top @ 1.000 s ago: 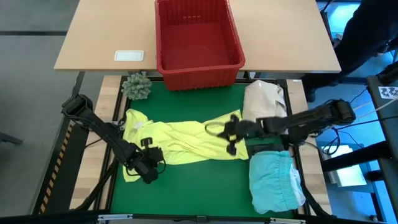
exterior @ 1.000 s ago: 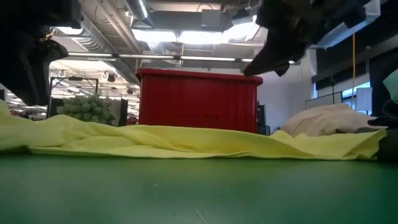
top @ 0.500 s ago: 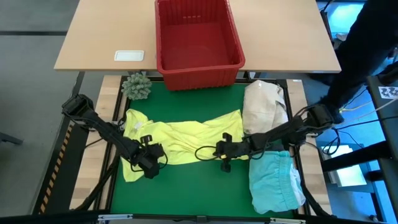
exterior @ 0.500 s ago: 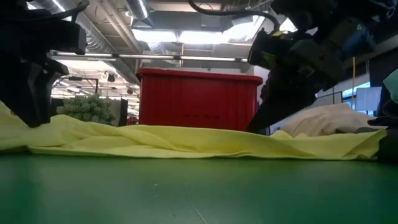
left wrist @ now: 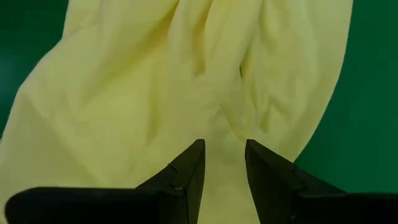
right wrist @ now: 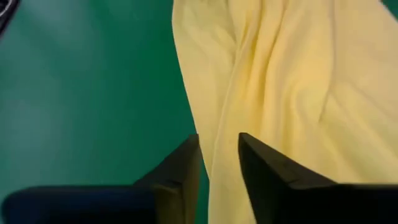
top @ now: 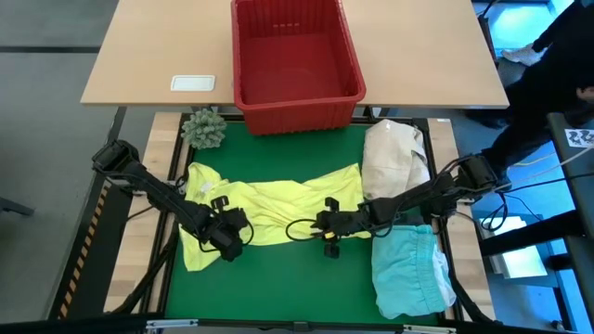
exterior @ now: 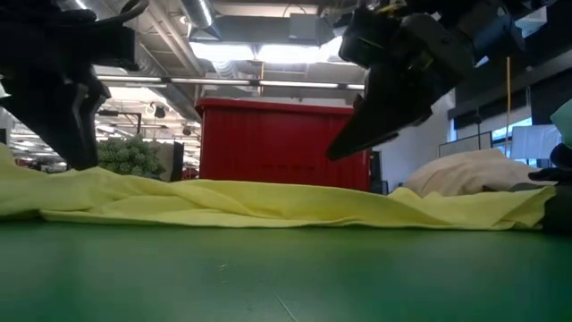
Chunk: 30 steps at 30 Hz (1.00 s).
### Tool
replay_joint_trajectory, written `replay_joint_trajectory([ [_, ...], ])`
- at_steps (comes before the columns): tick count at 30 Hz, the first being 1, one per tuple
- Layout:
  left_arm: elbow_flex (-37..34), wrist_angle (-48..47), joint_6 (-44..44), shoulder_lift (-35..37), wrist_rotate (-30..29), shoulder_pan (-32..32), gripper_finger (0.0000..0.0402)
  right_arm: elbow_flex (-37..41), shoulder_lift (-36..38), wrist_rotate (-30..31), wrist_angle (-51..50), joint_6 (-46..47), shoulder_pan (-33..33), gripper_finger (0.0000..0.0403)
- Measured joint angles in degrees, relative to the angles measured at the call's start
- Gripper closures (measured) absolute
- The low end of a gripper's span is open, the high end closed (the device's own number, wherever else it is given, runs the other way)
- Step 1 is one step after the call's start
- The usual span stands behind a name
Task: Fold Laundry from Bin
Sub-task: Fold the yellow shirt
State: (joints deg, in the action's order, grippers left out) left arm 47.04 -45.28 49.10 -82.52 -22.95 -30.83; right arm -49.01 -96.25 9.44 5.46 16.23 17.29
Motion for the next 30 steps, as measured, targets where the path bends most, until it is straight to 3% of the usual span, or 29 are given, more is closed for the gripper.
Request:
replay_joint_trajectory([
  [7,-0.42,0.0,-0.77,-0.28,-1.21,0.08,0.0244,-0.13,-1.56,1.49,-2.98,0.14,0.01,0.025],
  [17,0.77,2.69,-3.42,-0.43,-0.35,3.51,0.016,-0.1,-2.37,3.05,-3.02,0.36,-0.06,0.0247],
  [30,0.8,4.49,-1.57,-4.21,-6.37,2.85,0.0154,-0.09,-2.38,-1.0,-2.94,2.18,0.03,0.0246],
])
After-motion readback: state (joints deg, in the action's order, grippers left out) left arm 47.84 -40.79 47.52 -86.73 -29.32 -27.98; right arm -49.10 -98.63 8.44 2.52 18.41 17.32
